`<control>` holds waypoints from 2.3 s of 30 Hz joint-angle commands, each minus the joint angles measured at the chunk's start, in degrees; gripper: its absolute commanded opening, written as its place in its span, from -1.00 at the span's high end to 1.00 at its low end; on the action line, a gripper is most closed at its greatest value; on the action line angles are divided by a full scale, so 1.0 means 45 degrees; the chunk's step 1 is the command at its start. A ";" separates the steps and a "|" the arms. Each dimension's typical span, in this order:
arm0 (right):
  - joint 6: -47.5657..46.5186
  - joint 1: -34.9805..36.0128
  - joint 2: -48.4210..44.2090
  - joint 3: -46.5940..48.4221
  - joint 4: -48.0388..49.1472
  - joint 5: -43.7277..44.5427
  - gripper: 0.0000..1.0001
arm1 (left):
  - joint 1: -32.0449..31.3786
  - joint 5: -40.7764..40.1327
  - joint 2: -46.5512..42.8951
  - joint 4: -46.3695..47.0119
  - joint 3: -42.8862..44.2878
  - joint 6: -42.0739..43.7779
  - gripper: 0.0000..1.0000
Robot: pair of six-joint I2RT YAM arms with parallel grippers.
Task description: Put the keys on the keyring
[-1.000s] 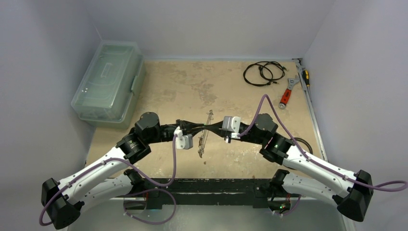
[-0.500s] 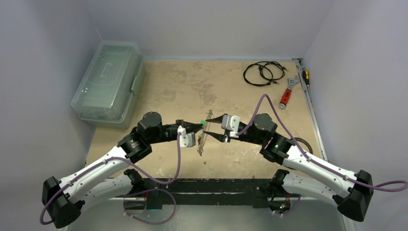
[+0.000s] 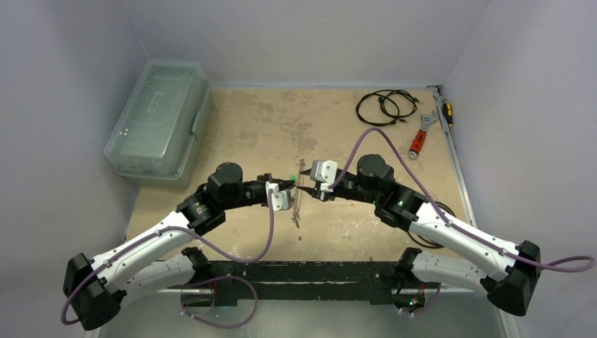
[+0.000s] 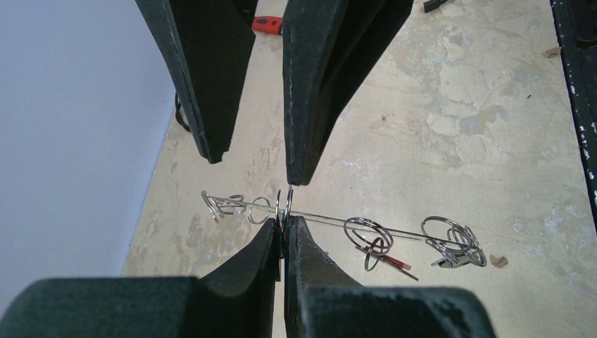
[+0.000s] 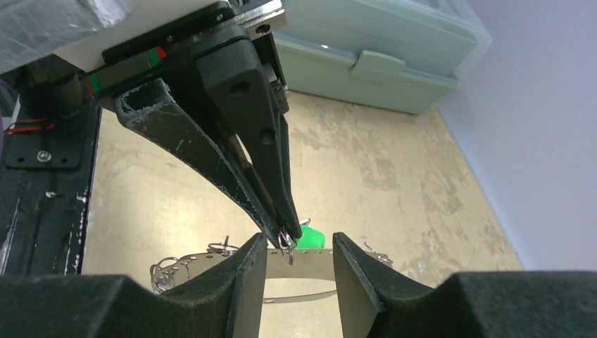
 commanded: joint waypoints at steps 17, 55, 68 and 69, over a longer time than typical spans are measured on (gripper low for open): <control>-0.0531 0.0174 0.1067 0.1021 -0.0420 -0.0365 0.38 | -0.0023 -0.0291 -0.0074 0.0461 0.0522 0.0070 1.00; -0.1127 0.0430 0.1353 0.0812 -0.0506 0.0903 0.64 | -0.0037 -0.0167 -0.0180 0.0383 0.0509 0.0182 1.00; -0.1148 0.0432 0.1402 0.0761 -0.0400 0.0963 1.00 | -0.0033 -0.0003 -0.0295 0.0419 0.0473 0.0236 1.00; -0.1118 0.0430 0.1402 0.0779 -0.0375 0.1011 1.00 | -0.0031 0.0018 -0.0316 0.0431 0.0454 0.0259 1.00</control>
